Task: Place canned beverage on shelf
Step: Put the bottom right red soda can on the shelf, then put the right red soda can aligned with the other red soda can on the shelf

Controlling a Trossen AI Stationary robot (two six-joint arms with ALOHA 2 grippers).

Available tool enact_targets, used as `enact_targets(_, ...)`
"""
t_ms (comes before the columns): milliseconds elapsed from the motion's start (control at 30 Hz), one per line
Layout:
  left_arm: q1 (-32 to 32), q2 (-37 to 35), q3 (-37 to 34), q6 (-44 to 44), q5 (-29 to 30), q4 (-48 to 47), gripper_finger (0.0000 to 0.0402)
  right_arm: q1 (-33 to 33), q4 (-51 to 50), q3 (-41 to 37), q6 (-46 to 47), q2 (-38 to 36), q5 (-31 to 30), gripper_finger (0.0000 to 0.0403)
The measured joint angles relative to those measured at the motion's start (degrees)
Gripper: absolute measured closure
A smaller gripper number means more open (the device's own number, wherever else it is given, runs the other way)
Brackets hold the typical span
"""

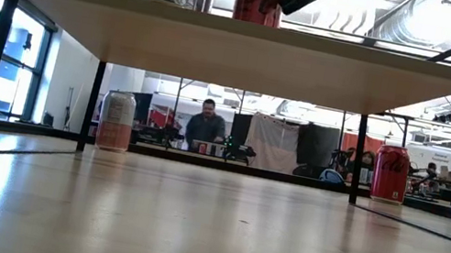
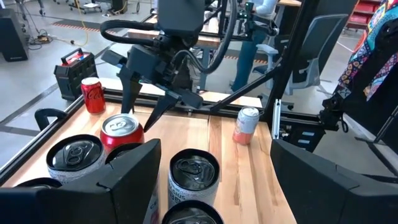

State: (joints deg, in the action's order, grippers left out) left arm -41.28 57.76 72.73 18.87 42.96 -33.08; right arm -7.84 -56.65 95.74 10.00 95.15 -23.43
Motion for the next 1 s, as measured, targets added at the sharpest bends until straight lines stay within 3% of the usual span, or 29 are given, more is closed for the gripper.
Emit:
enact_targets(567,0.0,0.0,0.0,-0.4,0.0,0.0,0.0108,0.0,2.8,0.0,-1.3,0.0,2.3,0.021)
enact_targets(733,0.0,0.0,0.0,-1.8,0.1,0.0,0.0108,-1.0,-3.4,5.2,-1.8,0.1,2.3,0.021)
enact_targets(1000,0.0,0.0,0.0,-2.1,1.7,0.0,0.0108,-4.3,-18.6,17.4,4.8,-0.7,-2.9,0.02)
